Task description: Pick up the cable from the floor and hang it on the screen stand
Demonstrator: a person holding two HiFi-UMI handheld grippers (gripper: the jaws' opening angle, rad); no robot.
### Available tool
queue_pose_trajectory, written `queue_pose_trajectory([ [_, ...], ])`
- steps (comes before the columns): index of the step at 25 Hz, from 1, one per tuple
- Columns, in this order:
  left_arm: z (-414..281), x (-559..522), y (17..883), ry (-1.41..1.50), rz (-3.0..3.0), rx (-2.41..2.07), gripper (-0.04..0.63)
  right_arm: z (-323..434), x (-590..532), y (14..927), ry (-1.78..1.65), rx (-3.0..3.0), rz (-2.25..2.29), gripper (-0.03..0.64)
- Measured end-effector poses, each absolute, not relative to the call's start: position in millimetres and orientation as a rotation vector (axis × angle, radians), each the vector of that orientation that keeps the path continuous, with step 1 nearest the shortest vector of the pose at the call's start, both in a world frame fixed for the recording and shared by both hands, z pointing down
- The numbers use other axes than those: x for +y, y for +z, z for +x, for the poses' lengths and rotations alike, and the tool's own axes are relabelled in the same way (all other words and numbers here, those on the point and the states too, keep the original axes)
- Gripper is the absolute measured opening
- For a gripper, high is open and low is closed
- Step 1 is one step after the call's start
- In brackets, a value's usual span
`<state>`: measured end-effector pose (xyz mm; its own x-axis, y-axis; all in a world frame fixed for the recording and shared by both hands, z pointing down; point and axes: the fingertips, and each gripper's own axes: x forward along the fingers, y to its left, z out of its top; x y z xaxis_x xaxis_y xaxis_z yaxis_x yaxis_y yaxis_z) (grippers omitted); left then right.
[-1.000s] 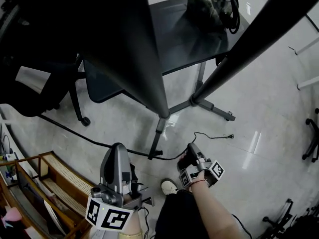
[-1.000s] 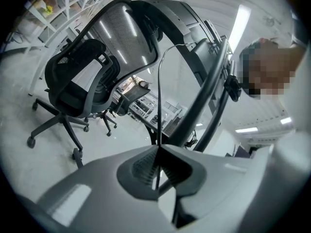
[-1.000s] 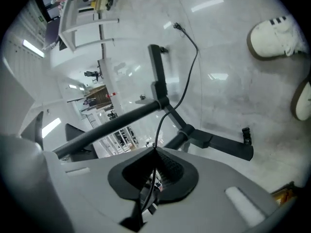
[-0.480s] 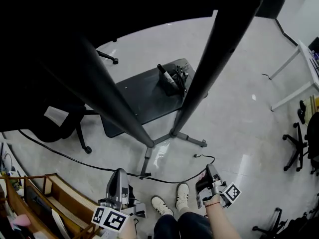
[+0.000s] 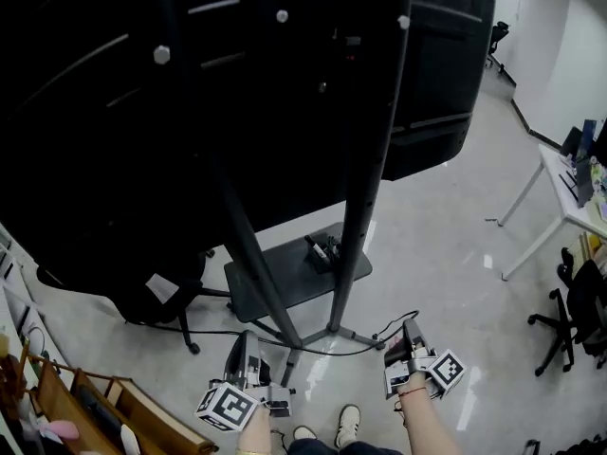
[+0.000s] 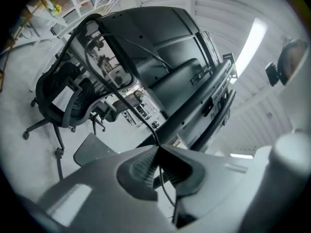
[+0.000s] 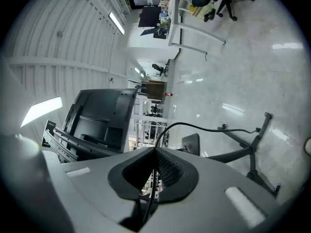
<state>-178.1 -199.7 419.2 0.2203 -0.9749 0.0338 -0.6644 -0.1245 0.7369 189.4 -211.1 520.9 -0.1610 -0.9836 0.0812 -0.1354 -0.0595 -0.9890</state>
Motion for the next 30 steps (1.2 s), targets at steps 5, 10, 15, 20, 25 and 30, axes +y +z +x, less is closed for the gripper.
queue_pose_trajectory([
  [5,-173,-198,334,-0.752,1.899,-1.524,0.011,197,-232,425,-1.218,1.484,-1.225,0.011],
  [10,-176,-213,251,-0.841,1.978,-1.551,0.020,198,-260,338,-1.084,1.577,-1.192,0.011],
  [15,-177,-218,161,-0.902,2.095,-1.572,0.021,194,-274,245,-0.953,1.651,-1.094,0.012],
  [20,-184,-218,64,-1.010,2.176,-1.554,0.018,185,-300,143,-0.817,1.730,-0.960,0.012],
  [25,-193,-204,-31,-1.141,2.235,-1.535,0.015,172,-316,41,-0.718,1.785,-0.832,0.012],
  [30,-207,-216,-119,-1.265,2.255,-1.443,0.015,158,-333,-67,-0.627,1.842,-0.686,0.012],
])
